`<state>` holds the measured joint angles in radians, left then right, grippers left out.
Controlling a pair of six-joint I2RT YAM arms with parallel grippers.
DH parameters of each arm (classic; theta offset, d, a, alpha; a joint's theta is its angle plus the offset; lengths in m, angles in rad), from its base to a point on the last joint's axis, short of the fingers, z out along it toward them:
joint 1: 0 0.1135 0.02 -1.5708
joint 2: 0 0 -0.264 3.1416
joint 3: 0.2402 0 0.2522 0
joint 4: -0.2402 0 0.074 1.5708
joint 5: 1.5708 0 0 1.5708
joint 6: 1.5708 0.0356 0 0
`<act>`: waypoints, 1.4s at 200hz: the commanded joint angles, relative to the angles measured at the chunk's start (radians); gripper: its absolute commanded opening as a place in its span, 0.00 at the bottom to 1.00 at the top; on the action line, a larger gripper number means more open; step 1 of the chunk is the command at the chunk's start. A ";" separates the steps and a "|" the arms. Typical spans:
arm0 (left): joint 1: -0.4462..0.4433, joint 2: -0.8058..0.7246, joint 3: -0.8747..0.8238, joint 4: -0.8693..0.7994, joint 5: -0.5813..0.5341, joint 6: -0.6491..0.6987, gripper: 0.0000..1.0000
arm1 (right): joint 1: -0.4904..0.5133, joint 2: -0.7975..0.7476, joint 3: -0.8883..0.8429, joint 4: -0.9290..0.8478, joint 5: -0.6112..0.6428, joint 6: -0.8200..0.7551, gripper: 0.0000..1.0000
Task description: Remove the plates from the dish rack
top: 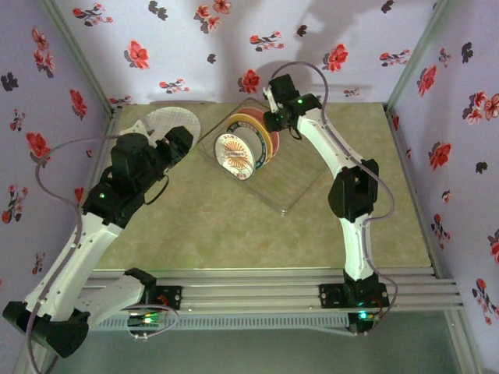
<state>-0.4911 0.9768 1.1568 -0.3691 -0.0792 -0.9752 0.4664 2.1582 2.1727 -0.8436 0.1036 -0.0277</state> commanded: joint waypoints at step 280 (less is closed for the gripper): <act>-0.009 -0.051 -0.090 0.207 -0.026 -0.034 0.64 | 0.188 -0.021 0.052 0.063 0.524 -0.161 0.00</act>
<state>-0.4931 0.9760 1.1336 -0.3080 -0.0792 -0.9779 0.6170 2.1883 2.2189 -0.8562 0.4976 -0.1604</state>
